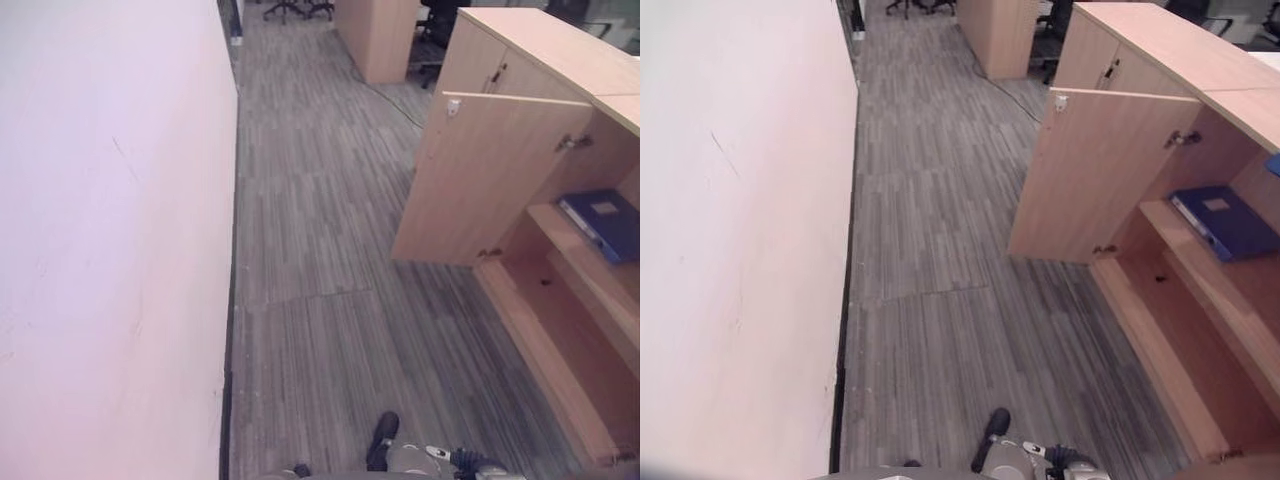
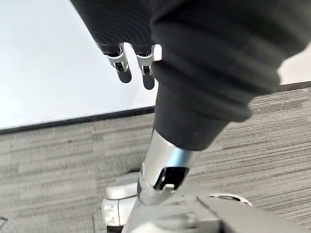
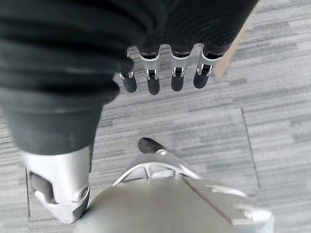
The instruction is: Put the empty folder in the office cabinet
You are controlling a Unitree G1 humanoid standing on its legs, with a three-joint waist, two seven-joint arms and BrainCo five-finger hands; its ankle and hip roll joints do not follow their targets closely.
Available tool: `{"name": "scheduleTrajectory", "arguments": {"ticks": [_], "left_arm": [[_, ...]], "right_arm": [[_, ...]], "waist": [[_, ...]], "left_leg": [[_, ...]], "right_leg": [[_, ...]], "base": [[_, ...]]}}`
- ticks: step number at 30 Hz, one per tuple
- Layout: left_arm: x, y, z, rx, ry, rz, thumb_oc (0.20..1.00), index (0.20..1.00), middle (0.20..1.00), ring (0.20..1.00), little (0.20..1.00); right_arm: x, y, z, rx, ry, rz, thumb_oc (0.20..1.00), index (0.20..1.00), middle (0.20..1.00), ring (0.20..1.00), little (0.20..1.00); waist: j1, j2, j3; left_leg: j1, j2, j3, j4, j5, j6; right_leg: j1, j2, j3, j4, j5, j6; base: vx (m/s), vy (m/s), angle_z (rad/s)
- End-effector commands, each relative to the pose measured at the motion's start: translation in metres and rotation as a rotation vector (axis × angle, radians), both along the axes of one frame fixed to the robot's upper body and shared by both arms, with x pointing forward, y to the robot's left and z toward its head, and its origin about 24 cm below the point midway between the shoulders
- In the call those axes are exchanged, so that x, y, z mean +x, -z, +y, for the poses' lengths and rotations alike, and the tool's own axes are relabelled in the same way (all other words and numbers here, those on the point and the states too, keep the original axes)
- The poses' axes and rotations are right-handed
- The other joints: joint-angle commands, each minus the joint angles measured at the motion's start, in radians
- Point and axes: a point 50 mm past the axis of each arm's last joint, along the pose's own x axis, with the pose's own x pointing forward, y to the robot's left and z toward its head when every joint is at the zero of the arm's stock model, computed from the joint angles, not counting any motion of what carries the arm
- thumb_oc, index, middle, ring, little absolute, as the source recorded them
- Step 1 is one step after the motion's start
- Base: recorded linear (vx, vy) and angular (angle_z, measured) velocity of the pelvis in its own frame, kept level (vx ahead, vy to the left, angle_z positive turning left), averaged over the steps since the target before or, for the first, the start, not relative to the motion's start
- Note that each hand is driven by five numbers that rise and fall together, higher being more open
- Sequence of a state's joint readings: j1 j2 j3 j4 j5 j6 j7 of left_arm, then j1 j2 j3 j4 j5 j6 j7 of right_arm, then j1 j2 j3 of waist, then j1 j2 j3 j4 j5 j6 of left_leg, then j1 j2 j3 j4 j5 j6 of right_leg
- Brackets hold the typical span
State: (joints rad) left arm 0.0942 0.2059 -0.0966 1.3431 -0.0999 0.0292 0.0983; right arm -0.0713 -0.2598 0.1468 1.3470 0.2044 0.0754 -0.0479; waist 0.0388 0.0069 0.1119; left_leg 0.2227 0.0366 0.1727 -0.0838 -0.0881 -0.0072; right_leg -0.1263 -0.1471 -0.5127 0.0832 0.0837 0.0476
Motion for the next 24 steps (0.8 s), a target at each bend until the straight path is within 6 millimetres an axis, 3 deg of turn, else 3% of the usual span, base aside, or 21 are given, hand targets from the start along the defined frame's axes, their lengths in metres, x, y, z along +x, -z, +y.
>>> {"name": "scheduleTrajectory", "arguments": {"ticks": [1,3,6,8,9,11,12,13,15,17,18,19,24], "left_arm": [[0.024,-0.003,0.005,0.029,0.036,-0.048,1.0,1.0,1.0,1.0,1.0],[0.037,-0.004,0.005,0.035,0.039,-0.091,1.0,1.0,1.0,1.0,1.0],[0.057,-0.007,0.001,0.032,0.06,-0.165,1.0,1.0,1.0,1.0,1.0],[0.063,-0.008,0.0,0.032,0.075,-0.186,1.0,1.0,1.0,1.0,1.0],[0.071,-0.01,-0.003,0.025,0.093,-0.22,1.0,1.0,1.0,1.0,1.0],[0.071,-0.01,-0.004,0.022,0.082,-0.221,1.0,1.0,1.0,1.0,1.0],[0.066,-0.009,-0.004,0.022,0.05,-0.211,1.0,1.0,1.0,1.0,1.0],[0.065,-0.008,-0.004,0.023,0.047,-0.205,1.0,1.0,1.0,1.0,1.0],[0.062,-0.008,-0.004,0.028,0.054,-0.196,1.0,1.0,1.0,1.0,1.0],[0.061,-0.007,-0.005,0.026,0.055,-0.188,1.0,1.0,1.0,1.0,1.0],[0.061,-0.007,-0.006,0.026,0.055,-0.188,1.0,1.0,1.0,1.0,1.0],[0.055,-0.005,-0.008,0.014,0.046,-0.166,1.0,1.0,1.0,1.0,1.0],[0.041,-0.003,-0.002,0.031,0.063,-0.108,1.0,1.0,1.0,1.0,1.0]], "right_arm": [[-0.008,-0.001,-0.01,-0.068,-0.02,0.063,1.0,1.0,1.0,1.0,1.0],[-0.014,-0.001,-0.013,-0.083,-0.006,0.085,1.0,1.0,1.0,1.0,1.0],[-0.02,-0.001,-0.016,-0.094,-0.004,0.102,1.0,1.0,1.0,1.0,1.0],[-0.021,-0.001,-0.018,-0.1,-0.012,0.106,1.0,1.0,1.0,1.0,1.0],[-0.024,-0.002,-0.021,-0.115,-0.018,0.115,1.0,1.0,1.0,1.0,1.0],[-0.024,-0.002,-0.021,-0.116,-0.02,0.116,1.0,1.0,1.0,1.0,1.0],[-0.022,-0.003,-0.022,-0.119,-0.019,0.104,1.0,1.0,1.0,1.0,1.0],[-0.022,-0.002,-0.021,-0.118,-0.023,0.105,1.0,1.0,1.0,1.0,1.0],[-0.02,-0.002,-0.02,-0.124,-0.047,0.098,1.0,1.0,1.0,1.0,1.0],[-0.02,-0.002,-0.018,-0.125,-0.063,0.097,1.0,1.0,1.0,1.0,1.0],[-0.02,-0.002,-0.018,-0.125,-0.063,0.096,1.0,1.0,1.0,1.0,1.0],[-0.024,-0.001,-0.019,-0.12,-0.065,0.103,1.0,1.0,1.0,1.0,1.0],[-0.03,-0.001,-0.019,-0.103,-0.015,0.11,1.0,1.0,1.0,1.0,1.0]], "waist": [[0.003,-0.024,0.014],[-0.001,-0.037,0.027],[0.007,-0.058,0.049],[0.012,-0.063,0.054],[0.026,-0.08,0.064],[0.035,-0.088,0.064],[0.056,-0.103,0.066],[0.06,-0.109,0.062],[0.087,-0.098,0.056],[0.103,-0.076,0.056],[0.1,-0.076,0.054],[0.098,-0.049,0.041],[0.054,-0.035,0.006]], "left_leg": [[-0.029,0.027,-0.017,0.13,-0.07,-0.055],[-0.089,0.072,-0.004,0.298,-0.019,-0.081],[-0.21,0.104,-0.03,0.605,0.085,-0.079],[-0.246,0.113,-0.036,0.671,0.103,-0.075],[-0.32,0.116,-0.035,0.686,0.102,-0.054],[-0.349,0.113,-0.036,0.664,0.091,-0.046],[-0.392,0.092,-0.066,0.557,0.07,-0.038],[-0.398,0.078,-0.08,0.474,0.096,-0.031],[-0.411,0.048,-0.212,0.263,0.151,-0.06],[-0.417,0.036,-0.365,0.141,0.217,-0.085],[-0.419,0.036,-0.367,0.139,0.22,-0.085],[-0.375,0.02,-0.448,0.077,0.202,-0.097],[-0.292,-0.002,-0.383,0.033,0.174,-0.075]], "right_leg": [[0.06,0.003,0.036,-0.017,-0.01,0.07],[0.095,0.02,0.047,-0.015,-0.042,0.04],[0.146,0.057,0.065,-0.028,-0.089,-0.016],[0.158,0.066,0.07,-0.03,-0.102,-0.028],[0.184,0.063,0.097,-0.037,-0.118,-0.033],[0.194,0.062,0.114,-0.043,-0.121,-0.03],[0.216,0.056,0.152,-0.064,-0.119,-0.014],[0.211,0.047,0.157,-0.073,-0.108,-0.012],[0.241,0.06,0.21,-0.086,-0.117,0.001],[0.266,0.075,0.27,-0.089,-0.131,0.003],[0.264,0.075,0.267,-0.09,-0.13,0.003],[0.261,0.083,0.311,-0.077,-0.142,0.009],[0.255,0.025,0.366,-0.083,-0.124,0.046]], "base": [[0.29,-0.332,0.07],[0.16,-0.254,-0.01],[0.14,-0.246,-0.22],[0.12,-0.118,-0.37],[0.17,-0.05,-0.24],[0.18,-0.006,-0.28],[0.13,0.08,-0.48],[0.23,0.132,-0.67],[0.26,0.147,-0.76],[0.24,0.109,-0.67],[0.19,0.133,-0.93],[0.11,0.095,-0.94],[0.21,0.269,-0.79]]}}
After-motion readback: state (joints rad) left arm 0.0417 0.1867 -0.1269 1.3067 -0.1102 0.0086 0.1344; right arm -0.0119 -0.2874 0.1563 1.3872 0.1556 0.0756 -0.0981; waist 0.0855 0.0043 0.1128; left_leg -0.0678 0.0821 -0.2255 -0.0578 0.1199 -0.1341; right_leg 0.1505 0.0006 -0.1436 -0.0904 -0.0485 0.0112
